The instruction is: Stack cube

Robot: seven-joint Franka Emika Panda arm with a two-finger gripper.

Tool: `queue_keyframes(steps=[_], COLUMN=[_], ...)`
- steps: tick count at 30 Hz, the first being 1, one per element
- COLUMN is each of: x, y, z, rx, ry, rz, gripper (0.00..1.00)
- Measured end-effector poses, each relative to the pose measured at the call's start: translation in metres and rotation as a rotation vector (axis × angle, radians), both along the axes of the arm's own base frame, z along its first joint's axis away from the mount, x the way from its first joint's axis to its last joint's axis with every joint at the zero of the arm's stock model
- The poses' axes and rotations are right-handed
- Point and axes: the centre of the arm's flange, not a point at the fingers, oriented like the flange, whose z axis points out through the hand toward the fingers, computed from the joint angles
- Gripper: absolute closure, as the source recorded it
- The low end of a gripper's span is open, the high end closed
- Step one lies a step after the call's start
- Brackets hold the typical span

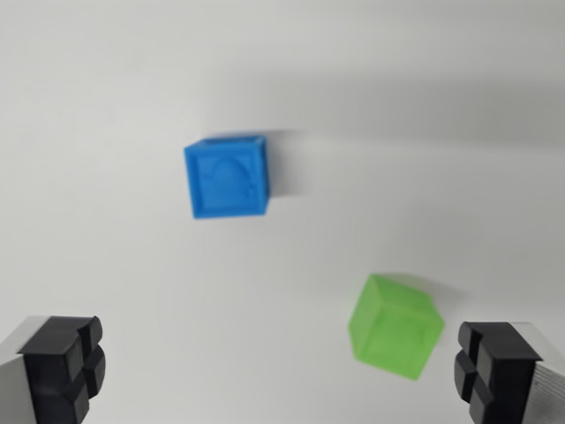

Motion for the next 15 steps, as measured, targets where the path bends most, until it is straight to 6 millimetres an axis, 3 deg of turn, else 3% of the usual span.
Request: queue_keyframes(steps=[15], x=[0.000], y=[0.020], z=[-0.053], rx=[-0.008], ry=[0.014], rz=[0.042], gripper=[0.00])
